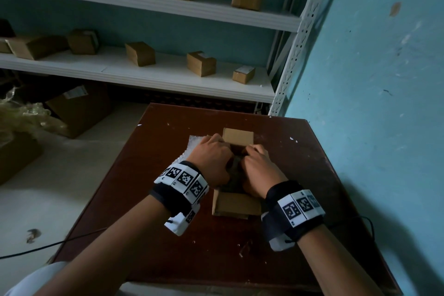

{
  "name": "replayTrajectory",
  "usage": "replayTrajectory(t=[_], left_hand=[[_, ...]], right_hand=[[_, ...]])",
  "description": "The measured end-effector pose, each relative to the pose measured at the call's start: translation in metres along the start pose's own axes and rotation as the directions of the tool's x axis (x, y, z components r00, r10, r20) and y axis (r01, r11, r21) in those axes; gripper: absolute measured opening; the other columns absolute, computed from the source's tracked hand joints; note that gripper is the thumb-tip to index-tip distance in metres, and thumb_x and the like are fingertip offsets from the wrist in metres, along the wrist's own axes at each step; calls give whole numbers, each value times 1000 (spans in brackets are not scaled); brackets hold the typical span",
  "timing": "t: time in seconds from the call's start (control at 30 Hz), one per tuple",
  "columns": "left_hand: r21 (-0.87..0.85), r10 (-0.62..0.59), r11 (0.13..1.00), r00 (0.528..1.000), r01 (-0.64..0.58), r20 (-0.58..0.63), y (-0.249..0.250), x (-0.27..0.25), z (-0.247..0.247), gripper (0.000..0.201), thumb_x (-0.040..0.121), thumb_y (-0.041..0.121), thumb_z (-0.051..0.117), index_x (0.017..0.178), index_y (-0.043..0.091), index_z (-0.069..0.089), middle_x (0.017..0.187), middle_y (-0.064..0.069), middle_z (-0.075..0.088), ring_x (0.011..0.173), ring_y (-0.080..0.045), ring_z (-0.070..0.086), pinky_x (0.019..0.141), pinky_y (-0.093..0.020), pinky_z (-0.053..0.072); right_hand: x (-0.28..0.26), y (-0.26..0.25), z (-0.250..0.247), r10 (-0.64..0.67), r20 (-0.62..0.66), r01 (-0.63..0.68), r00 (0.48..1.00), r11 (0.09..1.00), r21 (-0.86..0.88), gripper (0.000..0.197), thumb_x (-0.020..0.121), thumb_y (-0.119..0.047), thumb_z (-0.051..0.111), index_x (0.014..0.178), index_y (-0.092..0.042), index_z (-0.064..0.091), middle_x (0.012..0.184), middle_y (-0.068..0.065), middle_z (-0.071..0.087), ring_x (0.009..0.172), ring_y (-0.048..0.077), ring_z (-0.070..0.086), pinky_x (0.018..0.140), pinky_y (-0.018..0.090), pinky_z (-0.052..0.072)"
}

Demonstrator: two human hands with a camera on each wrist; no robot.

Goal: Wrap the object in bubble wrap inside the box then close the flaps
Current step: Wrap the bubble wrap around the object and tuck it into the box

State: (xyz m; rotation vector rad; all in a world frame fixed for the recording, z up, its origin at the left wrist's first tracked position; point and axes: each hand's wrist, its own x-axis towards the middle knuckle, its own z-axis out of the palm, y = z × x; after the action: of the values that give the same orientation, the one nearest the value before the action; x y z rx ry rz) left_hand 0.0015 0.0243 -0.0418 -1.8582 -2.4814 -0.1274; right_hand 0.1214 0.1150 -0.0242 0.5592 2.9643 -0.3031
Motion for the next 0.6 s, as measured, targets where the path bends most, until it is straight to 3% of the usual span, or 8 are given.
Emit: replayTrajectory(t=[0.6], left_hand=[[12,12,1000,1000,-13,24,4,3,2,26,87,43,52,102,27,65,111,7,60,116,-18,43,104,-36,30]], right_hand=[[12,0,11,78,-58,-81,995,995,-54,24,99,-18,45,116,-13,61,134,5,41,133,28,22,104,43,38]])
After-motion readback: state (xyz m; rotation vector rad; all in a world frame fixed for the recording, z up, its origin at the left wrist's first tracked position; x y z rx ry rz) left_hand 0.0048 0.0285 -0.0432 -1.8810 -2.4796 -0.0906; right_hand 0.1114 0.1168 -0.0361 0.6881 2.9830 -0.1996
